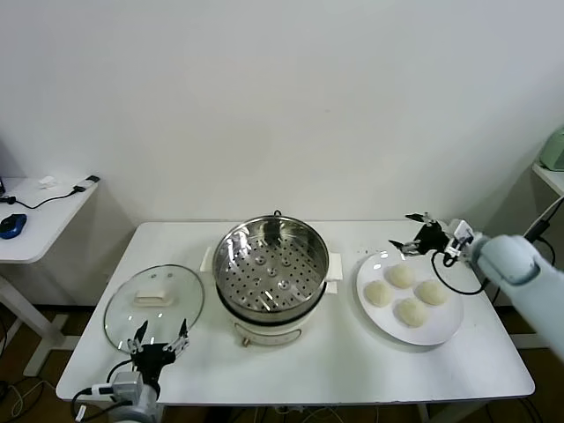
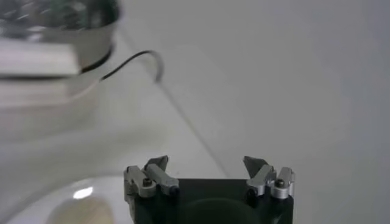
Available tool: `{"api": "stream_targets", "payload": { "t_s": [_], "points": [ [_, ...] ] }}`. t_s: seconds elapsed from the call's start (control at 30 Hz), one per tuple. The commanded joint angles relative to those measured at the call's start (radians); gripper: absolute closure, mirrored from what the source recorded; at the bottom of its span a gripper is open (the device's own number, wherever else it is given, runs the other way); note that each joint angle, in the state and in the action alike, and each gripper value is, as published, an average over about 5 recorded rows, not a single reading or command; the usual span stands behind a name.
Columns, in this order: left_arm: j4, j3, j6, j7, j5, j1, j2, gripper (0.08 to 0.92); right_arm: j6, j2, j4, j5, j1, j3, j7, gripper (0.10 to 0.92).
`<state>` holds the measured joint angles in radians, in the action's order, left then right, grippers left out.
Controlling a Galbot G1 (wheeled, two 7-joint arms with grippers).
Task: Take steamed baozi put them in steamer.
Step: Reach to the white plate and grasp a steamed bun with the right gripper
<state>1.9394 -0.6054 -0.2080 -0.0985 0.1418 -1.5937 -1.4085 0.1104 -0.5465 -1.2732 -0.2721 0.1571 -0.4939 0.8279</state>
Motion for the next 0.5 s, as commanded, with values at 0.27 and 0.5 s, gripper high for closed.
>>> {"api": "stream_targets", "payload": {
  "t_s": [0.27, 0.5],
  "points": [
    [-0.019, 0.004, 0.007, -0.002, 0.001, -0.006, -0.008, 0.177, 0.028, -0.210, 0.321, 0.010, -0.709, -0.981, 0.325, 0.203],
    [-0.030, -0.002, 0.012, -0.003, 0.005, -0.008, -0.010, 0.177, 0.062, -0.334, 0.460, 0.013, -0.560, -0.896, 0.276, 0.203]
  ]
}}
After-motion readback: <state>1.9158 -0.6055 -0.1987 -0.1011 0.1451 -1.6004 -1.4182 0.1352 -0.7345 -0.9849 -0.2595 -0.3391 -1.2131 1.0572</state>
